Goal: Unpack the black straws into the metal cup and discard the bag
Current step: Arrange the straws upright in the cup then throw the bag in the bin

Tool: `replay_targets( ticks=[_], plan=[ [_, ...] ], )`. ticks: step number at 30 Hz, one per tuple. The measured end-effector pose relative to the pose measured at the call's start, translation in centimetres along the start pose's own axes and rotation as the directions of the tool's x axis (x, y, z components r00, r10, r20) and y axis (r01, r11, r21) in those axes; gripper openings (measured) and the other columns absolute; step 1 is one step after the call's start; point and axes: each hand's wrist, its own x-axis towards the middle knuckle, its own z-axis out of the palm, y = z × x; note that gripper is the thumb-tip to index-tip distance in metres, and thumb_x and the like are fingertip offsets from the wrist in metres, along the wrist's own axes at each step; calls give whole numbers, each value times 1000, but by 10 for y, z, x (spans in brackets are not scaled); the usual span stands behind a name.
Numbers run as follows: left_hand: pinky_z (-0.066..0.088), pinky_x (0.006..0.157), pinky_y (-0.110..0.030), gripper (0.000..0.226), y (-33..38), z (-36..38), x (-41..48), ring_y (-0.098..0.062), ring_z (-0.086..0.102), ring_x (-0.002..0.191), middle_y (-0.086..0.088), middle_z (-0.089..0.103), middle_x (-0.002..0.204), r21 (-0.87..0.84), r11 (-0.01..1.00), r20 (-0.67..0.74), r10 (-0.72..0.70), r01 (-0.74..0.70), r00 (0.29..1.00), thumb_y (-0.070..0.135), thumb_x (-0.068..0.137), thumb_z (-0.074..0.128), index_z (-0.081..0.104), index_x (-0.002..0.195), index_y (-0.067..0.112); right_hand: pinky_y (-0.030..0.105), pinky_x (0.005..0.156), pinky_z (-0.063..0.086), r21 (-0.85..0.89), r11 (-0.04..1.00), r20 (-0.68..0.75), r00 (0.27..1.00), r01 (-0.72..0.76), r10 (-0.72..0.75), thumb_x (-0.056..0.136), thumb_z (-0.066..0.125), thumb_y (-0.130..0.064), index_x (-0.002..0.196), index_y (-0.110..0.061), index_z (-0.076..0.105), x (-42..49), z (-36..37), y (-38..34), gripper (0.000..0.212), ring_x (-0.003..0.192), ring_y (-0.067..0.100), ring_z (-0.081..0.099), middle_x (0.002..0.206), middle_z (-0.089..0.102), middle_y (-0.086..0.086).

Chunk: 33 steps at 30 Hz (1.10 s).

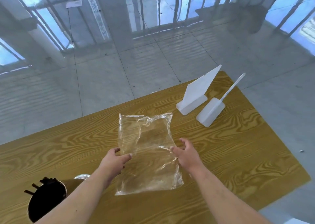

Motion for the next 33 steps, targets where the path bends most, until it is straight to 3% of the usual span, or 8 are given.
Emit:
replay_targets(
  ticks=[3,5,8,13,20,25,29,33],
  plan=[
    [54,58,-29,58,3,1,-3,-21,71,86,-3,70,110,-12,1000,-39,-19,19,999,33,93,81,49,141,23,42,88,57,-17,996,9,997,-83,83,96,70,-30,152,-18,46,5,1,3,62,107,25,68,131,67,9],
    [52,54,-27,37,4,-1,-5,-19,68,76,-3,74,103,-15,1000,-51,-21,21,998,28,95,79,59,125,19,36,69,54,-13,994,39,993,-108,108,97,67,-22,136,-12,61,4,0,4,41,80,19,66,111,77,15],
    [48,51,-28,11,6,-6,-9,-14,59,60,-7,77,86,-19,1000,-55,5,-6,998,22,98,74,75,106,14,34,58,46,59,991,32,993,-119,117,100,64,-13,109,-13,74,0,-8,-1,13,65,15,58,88,78,11],
    [46,49,-26,9,20,-20,-27,-10,56,52,2,76,72,-57,996,-16,62,-63,998,21,99,72,76,101,13,23,40,34,166,982,-25,995,-88,93,105,57,-8,100,-12,74,-20,-26,-19,19,46,8,50,61,63,-1],
    [35,45,-24,23,40,-38,-62,-11,43,46,-3,62,64,-265,956,94,155,-126,983,1,104,53,74,100,10,26,44,39,336,942,-29,999,-15,27,106,55,-1,110,-10,77,-68,-41,-47,24,57,15,58,75,67,4],
    [31,49,-27,35,47,-62,-91,-13,38,47,-3,54,60,-354,919,86,217,-174,972,-10,97,47,69,82,12,31,50,38,383,923,-56,998,23,-2,107,45,3,89,-15,75,-105,-35,-64,39,65,19,60,77,66,6],
    [37,59,-29,21,51,-90,-121,-12,54,55,-1,66,67,-365,882,35,334,-299,942,14,105,60,75,90,12,25,43,44,370,916,-77,988,154,-135,97,43,9,91,-4,71,-139,-25,-81,31,68,18,62,80,67,9],
    [53,80,-39,34,51,-114,-149,-17,75,82,-4,83,96,-443,844,27,351,-303,936,28,105,51,81,98,14,34,52,50,577,789,-85,977,210,-197,97,39,10,96,-5,64,-172,-11,-93,29,67,24,62,78,68,10]
  ],
)
